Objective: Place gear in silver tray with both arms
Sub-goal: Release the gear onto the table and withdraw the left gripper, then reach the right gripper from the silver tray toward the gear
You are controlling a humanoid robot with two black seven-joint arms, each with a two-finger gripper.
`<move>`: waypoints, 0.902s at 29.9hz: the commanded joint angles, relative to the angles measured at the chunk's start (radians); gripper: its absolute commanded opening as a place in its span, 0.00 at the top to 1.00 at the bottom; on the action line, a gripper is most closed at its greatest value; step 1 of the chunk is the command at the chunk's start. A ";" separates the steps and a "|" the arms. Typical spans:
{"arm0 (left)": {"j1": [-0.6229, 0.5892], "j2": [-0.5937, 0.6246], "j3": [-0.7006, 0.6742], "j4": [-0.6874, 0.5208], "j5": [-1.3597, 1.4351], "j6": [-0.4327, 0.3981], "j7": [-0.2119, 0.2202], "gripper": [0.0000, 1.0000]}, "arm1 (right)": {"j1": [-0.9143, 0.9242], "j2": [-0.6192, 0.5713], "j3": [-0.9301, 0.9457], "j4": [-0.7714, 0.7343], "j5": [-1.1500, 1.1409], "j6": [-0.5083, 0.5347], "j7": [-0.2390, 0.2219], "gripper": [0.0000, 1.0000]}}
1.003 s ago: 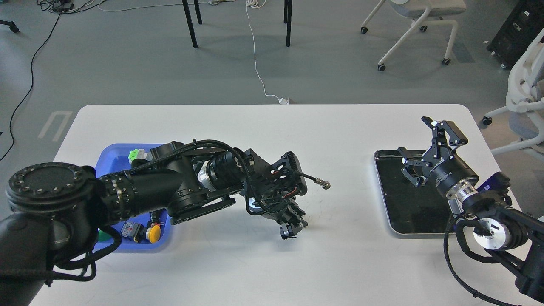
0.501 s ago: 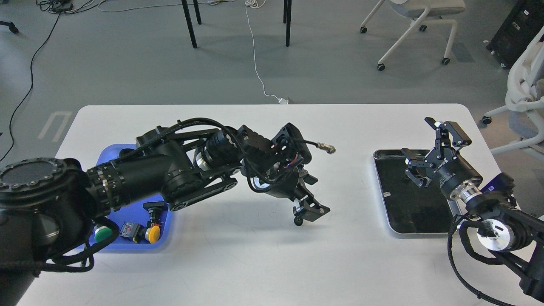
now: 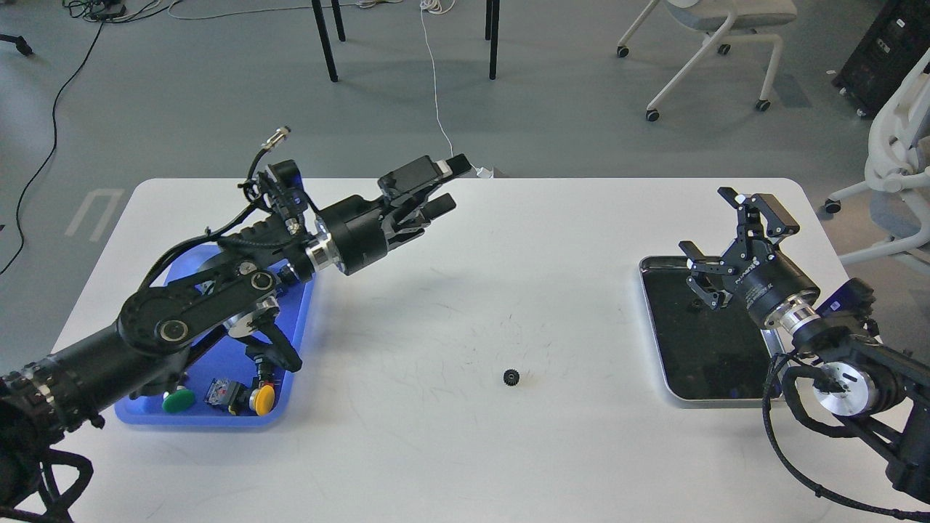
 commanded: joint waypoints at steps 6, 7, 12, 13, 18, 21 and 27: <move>0.203 0.008 -0.259 0.001 -0.033 -0.009 0.000 0.02 | 0.250 -0.060 -0.270 0.051 -0.441 0.004 0.000 0.01; 0.209 0.008 -0.288 0.001 -0.042 -0.017 0.000 0.02 | 0.319 -0.060 -0.353 0.056 -0.486 0.004 0.000 0.01; 0.228 0.006 -0.352 0.001 -0.143 -0.121 0.053 0.02 | 0.693 -0.013 -0.736 0.085 -0.619 0.004 0.000 0.01; 0.228 0.006 -0.350 0.001 -0.157 -0.127 0.060 0.02 | 0.759 0.005 -0.804 0.096 -0.642 0.004 0.000 0.01; 0.229 0.006 -0.352 0.001 -0.165 -0.132 0.073 0.02 | 0.991 0.131 -1.067 0.174 -0.799 0.004 0.000 0.01; 0.229 0.005 -0.352 0.001 -0.165 -0.129 0.073 0.02 | 1.016 0.205 -1.136 0.179 -0.869 0.004 0.000 0.01; 0.229 0.003 -0.352 -0.002 -0.165 -0.130 0.073 0.02 | 1.017 0.311 -1.223 0.177 -1.007 -0.046 0.000 0.02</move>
